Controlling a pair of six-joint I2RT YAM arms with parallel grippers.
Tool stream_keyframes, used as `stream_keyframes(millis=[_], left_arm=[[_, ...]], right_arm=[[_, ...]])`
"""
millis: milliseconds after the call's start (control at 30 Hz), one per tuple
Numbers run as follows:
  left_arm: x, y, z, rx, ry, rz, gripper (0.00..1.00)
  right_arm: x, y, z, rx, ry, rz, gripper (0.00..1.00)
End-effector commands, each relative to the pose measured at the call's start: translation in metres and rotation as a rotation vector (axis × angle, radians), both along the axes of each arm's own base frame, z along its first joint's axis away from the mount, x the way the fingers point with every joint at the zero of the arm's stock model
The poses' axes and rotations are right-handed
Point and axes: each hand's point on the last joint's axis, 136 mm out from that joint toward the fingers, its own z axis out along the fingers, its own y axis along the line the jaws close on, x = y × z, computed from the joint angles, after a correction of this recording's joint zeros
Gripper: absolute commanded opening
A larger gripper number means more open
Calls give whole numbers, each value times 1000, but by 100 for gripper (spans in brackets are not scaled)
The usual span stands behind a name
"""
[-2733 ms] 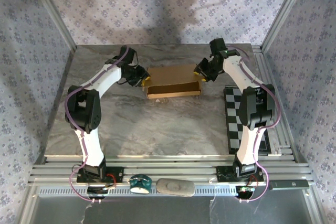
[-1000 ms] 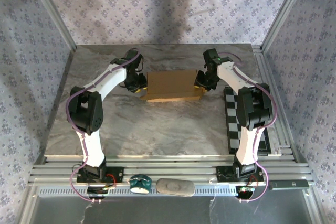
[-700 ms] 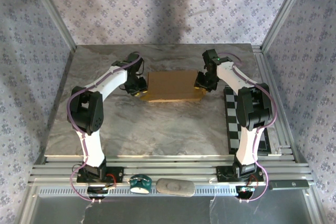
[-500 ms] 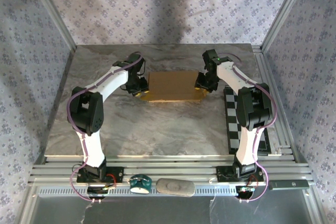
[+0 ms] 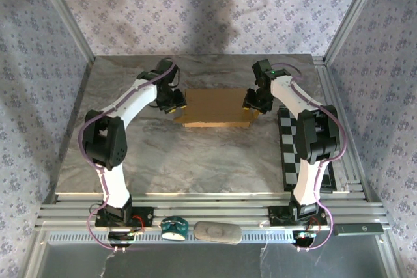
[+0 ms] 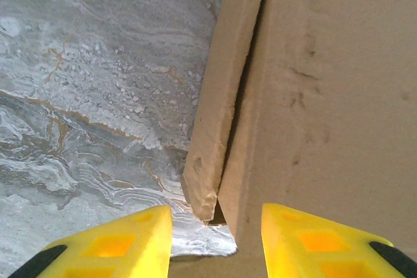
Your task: Fold the paper box
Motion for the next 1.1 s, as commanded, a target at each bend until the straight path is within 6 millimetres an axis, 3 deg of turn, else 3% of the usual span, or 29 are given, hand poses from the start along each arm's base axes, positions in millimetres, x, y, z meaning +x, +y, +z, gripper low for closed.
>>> stream_keyframes(millis=[0,233,333,467,667,800,933,1067], left_arm=[[-6,-9,-16,1,48,-37,40],[-20,-3,-48,44,106,-42,34],[-26,1,-56,61,122,-41,28],[-29,3,-60,68,129,-41,27],[-23,0,-46,55,92,-35,27],[-19,1,-24,57,52,-23,32],[-19,9,-2,77,0,-7,41],[-19,3,-4,47,-8,-26,45]], right_arm=[[-7,-4,-13,-29,37,20,43],[-15,-5,-34,-55,75,36,40],[-18,-8,-41,-72,88,43,37],[-21,-10,-45,-85,96,49,36],[-19,-8,-40,-88,82,61,28],[-19,-9,-37,-99,78,66,26],[-19,-10,-34,-109,73,71,30],[-18,-9,-30,-107,61,74,36]])
